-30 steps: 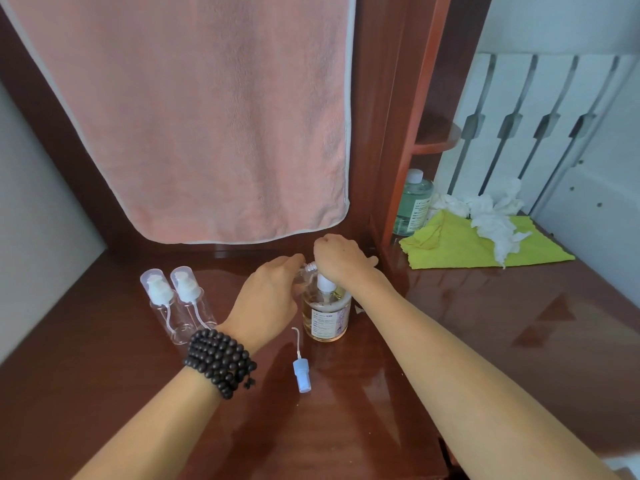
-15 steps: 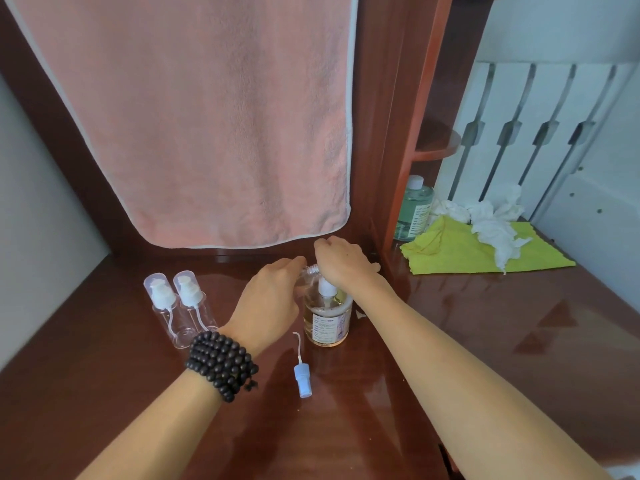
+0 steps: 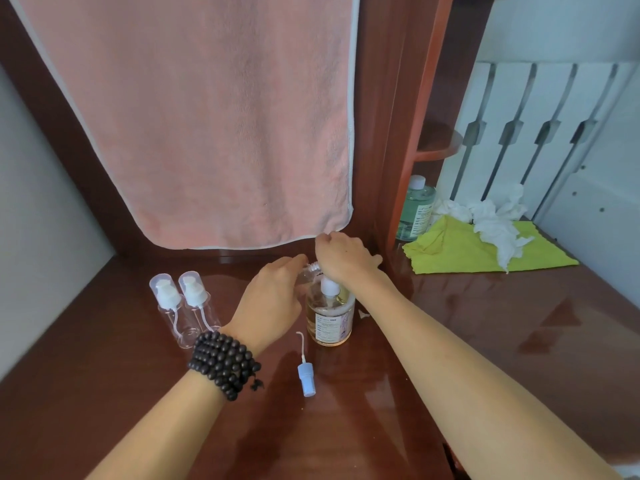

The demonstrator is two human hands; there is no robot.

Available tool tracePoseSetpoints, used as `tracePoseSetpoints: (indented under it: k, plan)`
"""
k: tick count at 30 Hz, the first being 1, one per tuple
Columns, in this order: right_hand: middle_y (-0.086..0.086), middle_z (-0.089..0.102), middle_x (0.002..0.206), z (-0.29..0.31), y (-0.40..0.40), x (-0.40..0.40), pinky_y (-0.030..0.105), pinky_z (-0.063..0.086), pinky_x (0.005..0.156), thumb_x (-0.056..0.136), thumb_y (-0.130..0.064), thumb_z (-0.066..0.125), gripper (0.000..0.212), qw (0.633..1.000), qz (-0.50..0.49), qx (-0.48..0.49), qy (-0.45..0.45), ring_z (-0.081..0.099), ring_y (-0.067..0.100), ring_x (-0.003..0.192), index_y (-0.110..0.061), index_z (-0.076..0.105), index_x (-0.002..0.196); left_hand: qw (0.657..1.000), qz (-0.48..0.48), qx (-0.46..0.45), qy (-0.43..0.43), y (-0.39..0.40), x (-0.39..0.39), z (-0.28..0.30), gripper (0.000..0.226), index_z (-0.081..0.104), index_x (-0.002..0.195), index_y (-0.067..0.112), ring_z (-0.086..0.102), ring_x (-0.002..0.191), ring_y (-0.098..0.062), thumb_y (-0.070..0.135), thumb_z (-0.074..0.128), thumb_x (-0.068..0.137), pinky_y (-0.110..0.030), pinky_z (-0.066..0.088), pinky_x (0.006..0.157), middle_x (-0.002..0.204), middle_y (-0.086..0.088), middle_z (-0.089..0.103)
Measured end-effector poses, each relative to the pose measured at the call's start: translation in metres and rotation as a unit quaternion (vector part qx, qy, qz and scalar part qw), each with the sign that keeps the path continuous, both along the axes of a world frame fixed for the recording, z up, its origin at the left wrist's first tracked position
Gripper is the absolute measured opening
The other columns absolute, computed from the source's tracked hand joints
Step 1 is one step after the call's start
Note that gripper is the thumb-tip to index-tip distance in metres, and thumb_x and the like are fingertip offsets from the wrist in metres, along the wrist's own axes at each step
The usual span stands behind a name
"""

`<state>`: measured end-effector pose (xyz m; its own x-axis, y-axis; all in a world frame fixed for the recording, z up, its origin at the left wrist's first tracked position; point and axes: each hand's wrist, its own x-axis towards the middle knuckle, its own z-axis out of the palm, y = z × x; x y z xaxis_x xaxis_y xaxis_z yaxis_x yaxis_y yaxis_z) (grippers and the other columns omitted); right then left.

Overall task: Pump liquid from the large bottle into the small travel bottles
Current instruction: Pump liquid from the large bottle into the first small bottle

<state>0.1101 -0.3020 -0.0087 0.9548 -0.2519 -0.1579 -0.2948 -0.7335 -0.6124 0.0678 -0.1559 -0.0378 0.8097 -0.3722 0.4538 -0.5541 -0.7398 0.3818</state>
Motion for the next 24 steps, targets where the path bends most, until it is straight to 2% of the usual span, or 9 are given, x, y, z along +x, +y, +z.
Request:
tracePoseSetpoints:
  k: [2, 6, 9, 11, 14, 17, 20, 22, 24]
  plan:
    - [0.011, 0.056, 0.132, -0.01, 0.0, 0.002, 0.062, 0.028, 0.102, 0.093, -0.028, 0.017, 0.051, 0.999, 0.015, 0.002, 0.028, 0.049, 0.039, 0.128, -0.014, 0.056, 0.123, 1.0, 0.001, 0.006, 0.002, -0.002, 0.001, -0.003, 0.028, 0.06, 0.108, 0.011, 0.062, 0.083, -0.027, 0.0, 0.062, 0.082, -0.045, 0.052, 0.068, 0.09, -0.004, 0.062]
    - [0.02, 0.058, 0.127, -0.028, -0.002, 0.005, 0.065, 0.046, 0.1, 0.102, -0.018, 0.03, 0.035, 0.998, 0.011, 0.05, 0.036, 0.056, 0.046, 0.121, -0.009, 0.057, 0.122, 1.0, -0.001, -0.003, 0.011, -0.005, -0.004, -0.009, 0.023, 0.059, 0.104, 0.008, 0.061, 0.078, -0.028, 0.0, 0.061, 0.083, -0.045, 0.051, 0.066, 0.086, -0.004, 0.061]
    - [0.012, 0.057, 0.126, -0.02, -0.001, 0.003, 0.054, 0.035, 0.101, 0.097, -0.028, 0.021, 0.046, 0.998, 0.002, 0.039, 0.043, 0.052, 0.035, 0.117, -0.012, 0.057, 0.122, 1.0, -0.005, -0.007, 0.013, -0.003, -0.004, -0.007, 0.026, 0.059, 0.108, 0.01, 0.061, 0.08, -0.027, 0.0, 0.061, 0.084, -0.044, 0.051, 0.067, 0.088, -0.003, 0.06]
    - [0.011, 0.058, 0.127, -0.007, 0.001, 0.002, 0.055, 0.032, 0.104, 0.087, -0.038, 0.013, 0.06, 0.998, 0.011, 0.036, 0.041, 0.051, 0.035, 0.119, -0.012, 0.056, 0.12, 1.0, -0.01, 0.0, 0.006, 0.0, -0.001, -0.002, 0.032, 0.058, 0.113, 0.011, 0.061, 0.084, -0.027, 0.0, 0.061, 0.083, -0.044, 0.051, 0.07, 0.092, -0.003, 0.062]
    - [0.007, 0.057, 0.13, 0.001, 0.001, 0.006, 0.052, 0.027, 0.103, 0.091, -0.047, 0.012, 0.063, 0.999, 0.032, 0.011, 0.031, 0.049, 0.035, 0.121, -0.015, 0.056, 0.123, 1.0, -0.009, 0.007, -0.01, 0.001, 0.003, 0.003, 0.035, 0.058, 0.113, 0.013, 0.061, 0.084, -0.026, -0.002, 0.062, 0.081, -0.044, 0.052, 0.07, 0.093, -0.004, 0.062]
    - [0.013, 0.058, 0.122, -0.009, 0.0, 0.008, 0.063, 0.038, 0.104, 0.092, -0.04, 0.014, 0.054, 0.998, 0.053, 0.002, 0.027, 0.053, 0.041, 0.122, -0.013, 0.055, 0.115, 1.0, -0.007, 0.003, -0.007, 0.0, 0.001, 0.0, 0.03, 0.058, 0.111, 0.012, 0.06, 0.081, -0.027, 0.001, 0.062, 0.083, -0.045, 0.051, 0.067, 0.09, -0.004, 0.061]
    - [0.021, 0.058, 0.129, -0.026, -0.003, 0.013, 0.068, 0.045, 0.1, 0.103, -0.024, 0.024, 0.042, 0.999, 0.016, 0.034, 0.029, 0.055, 0.047, 0.122, -0.007, 0.056, 0.126, 1.0, -0.004, 0.012, 0.0, -0.002, 0.001, -0.004, 0.024, 0.058, 0.106, 0.011, 0.059, 0.076, -0.028, 0.002, 0.061, 0.084, -0.044, 0.05, 0.063, 0.084, -0.002, 0.058]
    - [0.021, 0.058, 0.126, -0.03, -0.002, 0.014, 0.066, 0.045, 0.1, 0.102, -0.021, 0.026, 0.039, 0.999, 0.01, 0.041, 0.033, 0.056, 0.047, 0.12, -0.006, 0.055, 0.122, 1.0, -0.004, 0.014, 0.005, -0.003, 0.001, -0.006, 0.021, 0.057, 0.099, 0.011, 0.056, 0.071, -0.027, 0.0, 0.061, 0.083, -0.042, 0.048, 0.061, 0.079, 0.001, 0.053]
    - [0.014, 0.056, 0.121, -0.024, 0.001, 0.01, 0.063, 0.038, 0.103, 0.095, -0.026, 0.019, 0.042, 0.999, -0.001, 0.037, 0.038, 0.054, 0.04, 0.12, -0.01, 0.053, 0.114, 1.0, -0.005, 0.017, 0.009, -0.003, 0.0, -0.007, 0.02, 0.055, 0.095, 0.012, 0.055, 0.069, -0.025, -0.002, 0.061, 0.081, -0.041, 0.048, 0.06, 0.077, 0.004, 0.05]
